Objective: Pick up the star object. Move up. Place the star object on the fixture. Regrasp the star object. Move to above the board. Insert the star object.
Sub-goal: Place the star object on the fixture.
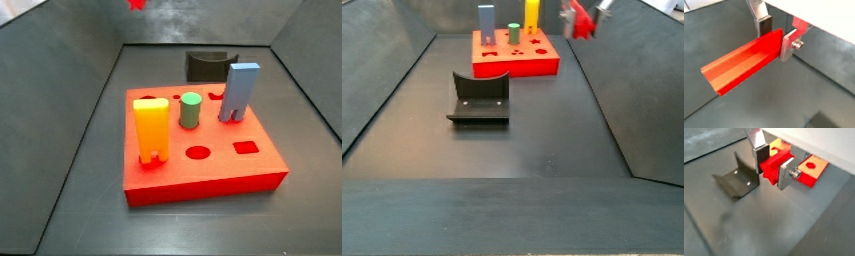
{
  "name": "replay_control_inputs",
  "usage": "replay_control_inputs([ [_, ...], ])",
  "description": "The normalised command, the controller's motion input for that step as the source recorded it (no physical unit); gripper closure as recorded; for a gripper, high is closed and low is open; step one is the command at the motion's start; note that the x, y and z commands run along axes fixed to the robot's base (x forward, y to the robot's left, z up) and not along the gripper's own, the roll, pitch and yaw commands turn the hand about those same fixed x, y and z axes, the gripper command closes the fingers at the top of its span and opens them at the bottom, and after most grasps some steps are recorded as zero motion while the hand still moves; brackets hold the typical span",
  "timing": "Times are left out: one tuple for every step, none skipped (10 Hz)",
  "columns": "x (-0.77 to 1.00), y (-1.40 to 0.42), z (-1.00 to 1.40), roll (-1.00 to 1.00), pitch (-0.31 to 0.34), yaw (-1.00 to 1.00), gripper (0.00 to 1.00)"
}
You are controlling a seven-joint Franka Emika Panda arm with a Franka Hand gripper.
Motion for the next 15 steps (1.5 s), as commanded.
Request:
replay_control_inputs([
  [1.0, -0.61, 0.02, -0.11, 0.148, 0.0, 1.0],
  [1.0, -0.56, 0.02, -0.1, 0.146, 0.01, 1.0],
  [1.0, -0.5, 0.02, -0.08, 0.141, 0.02, 1.0],
  [1.0, -0.42, 0.02, -0.07, 0.144, 0.02, 1.0],
  [1.0, -0.37, 0.02, -0.07, 0.151, 0.02, 1.0],
  [1.0, -0.33, 0.02, -0.07, 0.157, 0.02, 1.0],
  [1.0, -0.29, 0.02, -0.06, 0.156, 0.02, 1.0],
  [1.0, -0.24, 0.01, -0.04, 0.151, 0.02, 1.0],
  [1.0, -0.2, 0.01, -0.03, 0.151, 0.03, 1.0],
  [1.0, 0.73, -0.04, -1.0, 0.026, 0.06, 1.0],
  [1.0, 0.82, -0.05, -1.0, 0.032, 0.05, 1.0],
  [1.0, 0.78, -0.04, -1.0, 0.043, 0.03, 1.0],
  [1.0, 0.71, -0.03, -1.0, 0.067, 0.02, 1.0],
  [1.0, 0.66, -0.02, -1.0, 0.089, 0.01, 1.0],
  [1.0, 0.49, -0.02, -1.0, 0.132, -0.01, 1.0],
])
